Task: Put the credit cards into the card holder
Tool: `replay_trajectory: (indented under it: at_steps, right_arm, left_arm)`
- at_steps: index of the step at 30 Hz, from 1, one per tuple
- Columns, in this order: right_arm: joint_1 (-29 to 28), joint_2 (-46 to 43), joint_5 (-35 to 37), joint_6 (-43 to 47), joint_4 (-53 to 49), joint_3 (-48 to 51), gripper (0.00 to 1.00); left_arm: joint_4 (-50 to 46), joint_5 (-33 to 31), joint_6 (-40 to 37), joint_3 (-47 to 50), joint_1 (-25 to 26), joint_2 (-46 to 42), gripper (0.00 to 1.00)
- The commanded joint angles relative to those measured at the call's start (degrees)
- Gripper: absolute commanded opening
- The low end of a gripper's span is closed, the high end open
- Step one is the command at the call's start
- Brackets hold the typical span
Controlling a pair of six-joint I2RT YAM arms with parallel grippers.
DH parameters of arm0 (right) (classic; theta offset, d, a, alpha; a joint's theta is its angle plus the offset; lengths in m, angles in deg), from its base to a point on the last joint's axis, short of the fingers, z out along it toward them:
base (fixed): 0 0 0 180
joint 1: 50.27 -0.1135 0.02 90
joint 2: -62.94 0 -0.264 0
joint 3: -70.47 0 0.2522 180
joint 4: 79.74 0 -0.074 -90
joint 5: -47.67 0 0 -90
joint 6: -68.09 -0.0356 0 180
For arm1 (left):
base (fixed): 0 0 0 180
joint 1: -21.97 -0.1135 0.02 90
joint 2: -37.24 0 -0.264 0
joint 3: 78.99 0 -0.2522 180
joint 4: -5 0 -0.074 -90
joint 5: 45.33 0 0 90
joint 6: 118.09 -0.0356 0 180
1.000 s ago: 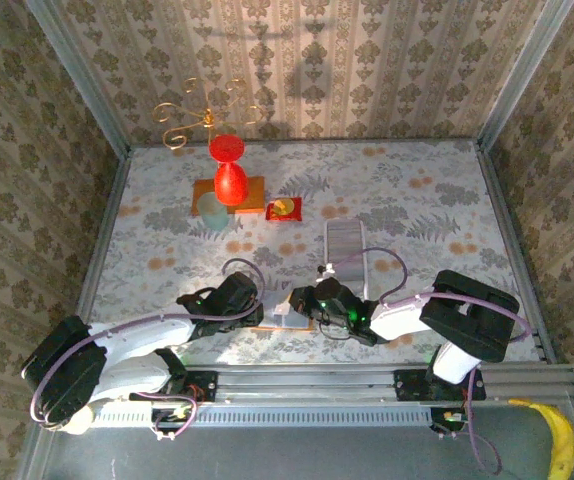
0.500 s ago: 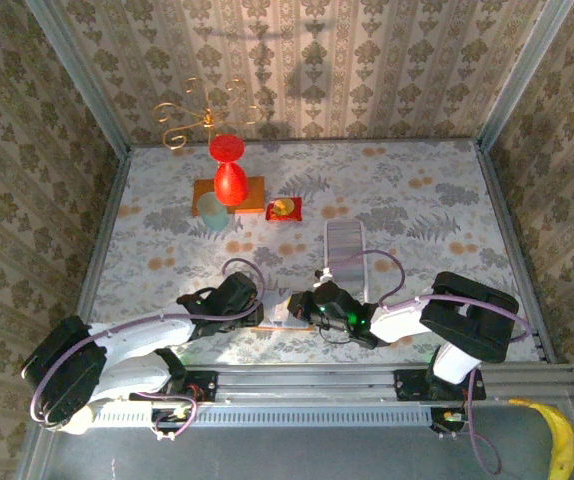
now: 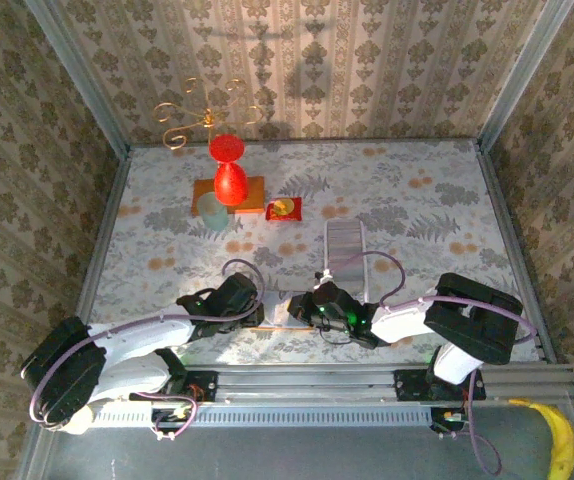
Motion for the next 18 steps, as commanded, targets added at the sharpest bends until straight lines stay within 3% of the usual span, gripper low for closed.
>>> replay_trajectory:
  at_steps: [1,18]
  right_arm:
    - [-0.5,-0.2,1.4,-1.8,-8.2,0.6,0.00]
    - [-1.3,1.5,1.1,-2.8,-6.0,-0.9,0.00]
  left_arm:
    - [-3.6,-0.6,0.9,1.7,0.6,0.1,0.31]
    - [-3.4,-0.5,0.8,1.5,0.7,0.3,0.29]
